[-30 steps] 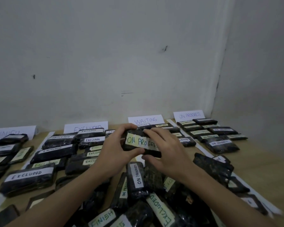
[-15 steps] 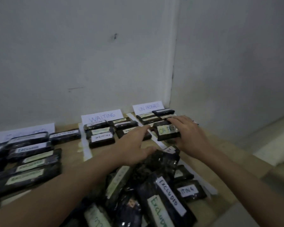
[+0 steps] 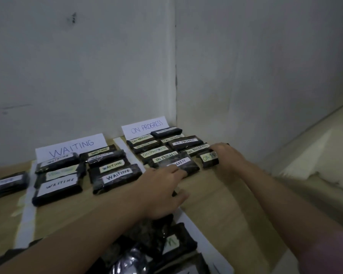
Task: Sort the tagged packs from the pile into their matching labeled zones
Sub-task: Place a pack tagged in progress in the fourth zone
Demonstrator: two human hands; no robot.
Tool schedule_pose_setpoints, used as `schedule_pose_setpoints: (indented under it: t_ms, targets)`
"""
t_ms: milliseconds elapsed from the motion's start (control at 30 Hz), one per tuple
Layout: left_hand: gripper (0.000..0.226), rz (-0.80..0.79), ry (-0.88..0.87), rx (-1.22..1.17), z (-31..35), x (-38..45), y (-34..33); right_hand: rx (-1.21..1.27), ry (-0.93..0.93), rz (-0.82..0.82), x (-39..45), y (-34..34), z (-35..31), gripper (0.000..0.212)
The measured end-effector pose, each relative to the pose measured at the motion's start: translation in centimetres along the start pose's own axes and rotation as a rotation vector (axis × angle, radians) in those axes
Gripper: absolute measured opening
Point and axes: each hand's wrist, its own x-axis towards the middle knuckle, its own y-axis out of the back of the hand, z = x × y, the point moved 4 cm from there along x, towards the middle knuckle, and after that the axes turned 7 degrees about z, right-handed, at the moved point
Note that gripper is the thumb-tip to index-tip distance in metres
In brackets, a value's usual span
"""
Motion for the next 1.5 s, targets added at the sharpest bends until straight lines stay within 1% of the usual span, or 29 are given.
schedule_pose_setpoints:
  t_ms: [67, 133, 300, 367, 433, 467, 533, 567, 667, 700, 800, 833, 900, 933, 1000, 1067, 1100, 1133, 1167, 1200, 1233, 1300, 1333, 1367, 1433, 1500]
  targets:
    - [0.048, -0.001, 0.004, 0.006, -0.2, 0.8, -0.4, 0.007, 0.01, -0.028, 0.8, -1.1, -0.1, 0.05]
    - [0.046, -0.002, 0.007, 0.003, -0.3, 1.5, -0.6, -0.008, 0.019, -0.061, 1.6, -1.7, -0.4, 0.048]
    - [0.046, -0.004, 0.025, -0.011, -0.4, 2.1, -0.7, 0.0, 0.073, -0.192, 2.4, -2.7, -0.7, 0.05]
    - [0.045, 0.002, 0.027, -0.018, -0.5, 1.7, -0.4, 0.009, 0.102, -0.177, 2.0, -2.5, -1.1, 0.056]
    - [0.043, 0.007, 0.038, -0.031, -1.0, 1.1, 0.0, 0.04, 0.135, -0.1, 1.1, -1.6, -2.1, 0.063]
    - [0.04, 0.009, 0.051, -0.04, -1.4, 0.7, 0.3, 0.078, 0.162, -0.054, 0.5, -1.1, -3.1, 0.063]
    - [0.035, 0.01, 0.081, -0.052, -2.3, -0.3, 0.6, 0.212, 0.26, 0.022, -1.4, 0.2, -6.1, 0.053]
    - [0.034, 0.011, 0.099, -0.057, -2.7, -0.9, 0.8, 0.286, 0.319, 0.032, -2.7, 0.9, -7.8, 0.047]
    - [0.034, 0.02, 0.141, -0.064, -4.3, -3.0, 1.0, 0.438, 0.466, -0.003, -7.1, 3.1, -12.6, 0.026]
    - [0.034, 0.017, 0.152, -0.06, -4.8, -3.8, 1.2, 0.436, 0.477, -0.017, -8.5, 3.7, -13.7, 0.021]
    - [0.035, -0.003, 0.21, -0.048, -6.1, -6.2, 1.8, 0.251, 0.388, -0.115, -11.7, 4.4, -15.4, 0.046]
    - [0.036, -0.014, 0.233, -0.049, -6.3, -7.1, 2.0, 0.222, 0.365, -0.154, -12.3, 4.3, -15.7, 0.046]
    - [0.035, -0.022, 0.265, -0.07, -6.6, -8.4, 2.3, 0.288, 0.336, -0.201, -12.9, 4.5, -16.3, 0.034]
    - [0.033, -0.006, 0.282, -0.088, -6.5, -9.0, 2.6, 0.342, 0.325, -0.19, -13.0, 4.8, -16.6, 0.026]
    - [0.032, 0.059, 0.365, -0.18, -6.4, -10.0, 3.5, 0.422, 0.313, -0.09, -13.0, 6.1, -17.0, 0.013]
    - [0.04, 0.124, 0.544, -0.36, -6.5, -10.8, 4.7, 0.47, 0.348, 0.109, -13.1, 7.4, -17.6, 0.01]
    - [0.044, 0.132, 0.654, -0.493, -6.6, -11.3, 5.1, 0.49, 0.385, 0.23, -13.3, 8.0, -18.1, 0.011]
    - [0.045, 0.137, 0.757, -0.685, -6.6, -11.8, 5.5, 0.5, 0.426, 0.342, -13.5, 8.5, -18.7, 0.012]
    - [0.042, 0.144, 0.836, -0.918, -6.6, -12.2, 5.7, 0.502, 0.466, 0.434, -13.9, 8.8, -19.3, 0.013]
    - [0.036, 0.162, 0.874, -1.14, -6.5, -12.6, 6.1, 0.5, 0.504, 0.508, -14.2, 8.9, -19.9, 0.013]
    - [0.028, 0.195, 0.873, -1.309, -6.3, -13.1, 6.6, 0.498, 0.539, 0.571, -14.6, 9.0, -20.6, 0.013]
    - [0.016, 0.314, 0.82, -1.491, -6.5, -14.2, 7.6, 0.515, 0.59, 0.673, -15.4, 9.0, -21.8, 0.013]
    - [0.021, 0.375, 0.789, -1.54, -6.8, -14.9, 8.0, 0.538, 0.599, 0.705, -15.6, 8.9, -22.2, 0.014]
    - [0.034, 0.426, 0.759, -1.56, -7.1, -15.6, 8.2, 0.566, 0.596, 0.722, -15.8, 8.7, -22.7, 0.016]
    - [0.057, 0.498, 0.702, -1.513, -7.7, -17.2, 8.6, 0.613, 0.571, 0.723, -16.1, 8.2, -23.5, 0.023]
    - [0.066, 0.537, 0.651, -1.43, -8.1, -18.7, 9.0, 0.636, 0.554, 0.707, -16.3, 7.7, -24.4, 0.027]
